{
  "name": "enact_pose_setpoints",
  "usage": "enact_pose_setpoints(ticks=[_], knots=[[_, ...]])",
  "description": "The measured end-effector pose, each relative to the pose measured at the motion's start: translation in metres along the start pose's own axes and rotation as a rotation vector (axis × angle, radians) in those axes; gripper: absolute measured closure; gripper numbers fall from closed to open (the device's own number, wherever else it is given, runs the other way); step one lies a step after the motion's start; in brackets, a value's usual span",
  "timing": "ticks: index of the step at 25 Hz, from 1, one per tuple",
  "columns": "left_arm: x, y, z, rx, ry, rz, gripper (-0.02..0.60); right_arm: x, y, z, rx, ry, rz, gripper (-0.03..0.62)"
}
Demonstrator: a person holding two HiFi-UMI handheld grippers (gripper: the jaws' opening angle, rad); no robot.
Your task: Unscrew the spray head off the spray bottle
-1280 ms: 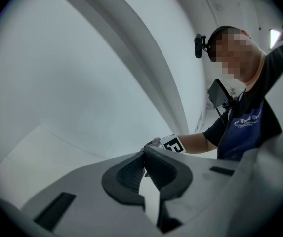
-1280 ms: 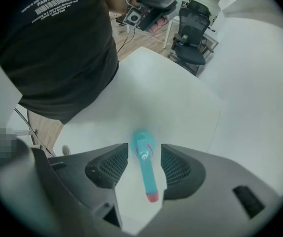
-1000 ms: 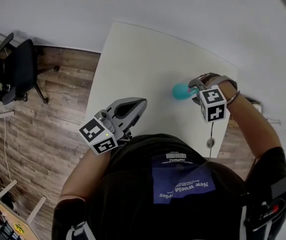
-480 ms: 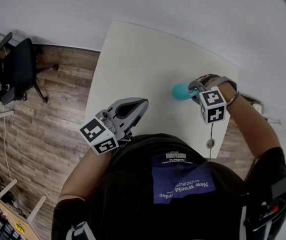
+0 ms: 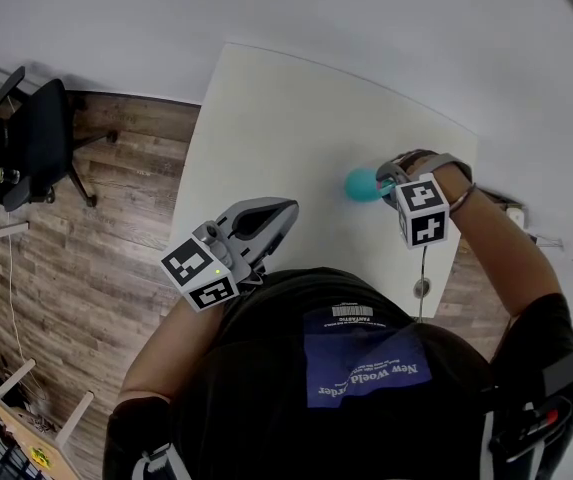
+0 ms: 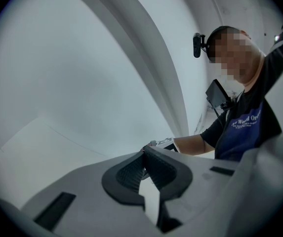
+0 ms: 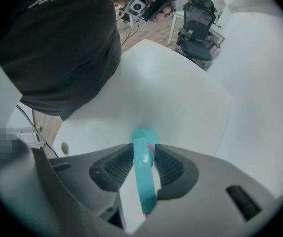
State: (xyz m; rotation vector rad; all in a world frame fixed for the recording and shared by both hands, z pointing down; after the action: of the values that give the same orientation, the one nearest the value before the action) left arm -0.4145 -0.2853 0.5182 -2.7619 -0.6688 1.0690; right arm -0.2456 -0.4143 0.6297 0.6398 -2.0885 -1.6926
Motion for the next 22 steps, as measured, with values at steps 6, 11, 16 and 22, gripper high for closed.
enact_pose_setpoints(ticks=[6,11,16,22], knots=[[0.001,-0.001,-0.003,0.002,-0.005,0.000,0.578,0.001,0.003,-0.002,-0.010,-0.023,-0.009,0.470],[0.001,-0.001,-0.001,-0.003,-0.002,-0.004,0.578,0.000,-0.005,-0.003,-0.003,0.021,-0.021,0.471],[0.002,0.001,0.002,-0.007,0.016,-0.011,0.578,0.003,-0.031,-0.003,0.072,0.126,-0.116,0.471],[0.010,0.012,0.008,-0.027,0.058,-0.037,0.578,-0.001,-0.072,0.005,0.179,0.232,-0.225,0.471]])
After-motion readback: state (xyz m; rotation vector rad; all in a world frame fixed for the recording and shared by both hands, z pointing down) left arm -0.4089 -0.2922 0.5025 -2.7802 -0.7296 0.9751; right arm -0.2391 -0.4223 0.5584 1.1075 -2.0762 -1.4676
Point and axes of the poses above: the fingertips, and each gripper's own axes: y forward along the fingers, x to its right, z out of its top, the point moved 3 cm from there along -y, backward along the fingers, and after that the axes turned 13 degrees about x, right-handed, at the moved point
